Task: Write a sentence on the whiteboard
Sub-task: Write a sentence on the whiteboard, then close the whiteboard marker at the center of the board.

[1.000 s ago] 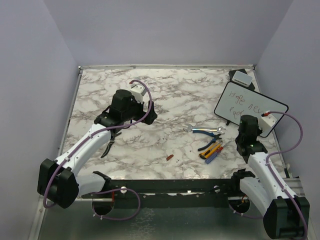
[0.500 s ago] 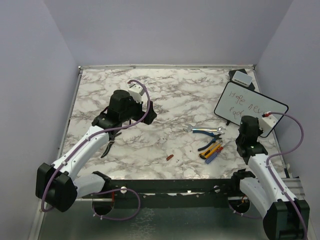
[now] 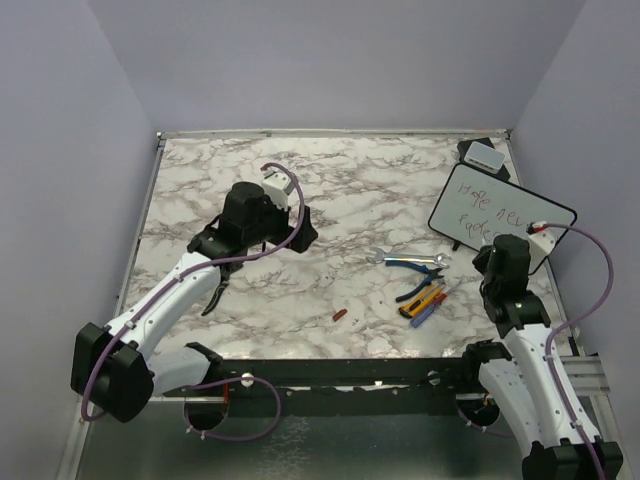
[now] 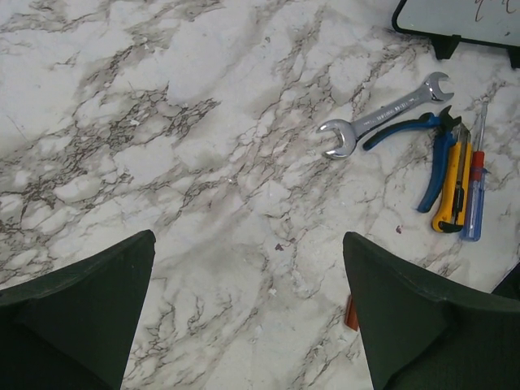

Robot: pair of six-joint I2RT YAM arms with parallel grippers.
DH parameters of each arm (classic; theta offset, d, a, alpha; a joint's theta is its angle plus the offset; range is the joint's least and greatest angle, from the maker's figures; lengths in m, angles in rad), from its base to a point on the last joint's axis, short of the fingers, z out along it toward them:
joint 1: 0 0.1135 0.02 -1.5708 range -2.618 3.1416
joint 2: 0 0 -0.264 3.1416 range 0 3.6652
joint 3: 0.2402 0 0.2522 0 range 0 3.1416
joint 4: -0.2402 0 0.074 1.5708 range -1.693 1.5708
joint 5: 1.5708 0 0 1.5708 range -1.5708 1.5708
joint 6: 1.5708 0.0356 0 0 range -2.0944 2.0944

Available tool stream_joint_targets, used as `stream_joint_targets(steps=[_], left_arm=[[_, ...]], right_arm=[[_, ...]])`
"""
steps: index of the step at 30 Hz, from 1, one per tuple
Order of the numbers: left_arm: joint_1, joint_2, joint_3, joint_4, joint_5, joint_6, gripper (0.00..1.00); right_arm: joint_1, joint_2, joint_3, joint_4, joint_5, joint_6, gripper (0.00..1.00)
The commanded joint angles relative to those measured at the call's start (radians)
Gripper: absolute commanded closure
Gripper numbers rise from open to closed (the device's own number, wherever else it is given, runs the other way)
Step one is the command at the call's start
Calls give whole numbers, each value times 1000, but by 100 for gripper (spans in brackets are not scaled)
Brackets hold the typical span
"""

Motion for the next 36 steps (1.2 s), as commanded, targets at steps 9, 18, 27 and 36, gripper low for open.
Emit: stream_joint_targets(steps=[9, 18, 27, 36], left_arm=[[-269, 8, -137, 5, -126, -139, 4], [-467, 138, -221, 96, -223, -184, 12], [-561, 286, -210, 106, -241, -145, 37], [-617, 372, -176, 76, -316, -155, 54]], right_arm=[[-6, 206, 79, 46, -874, -150, 99], [-3, 325, -6, 252, -1115, -118, 99], [-3, 335, -27, 285, -1095, -136, 99], [-3, 380, -8, 278, -1112, -156, 99]])
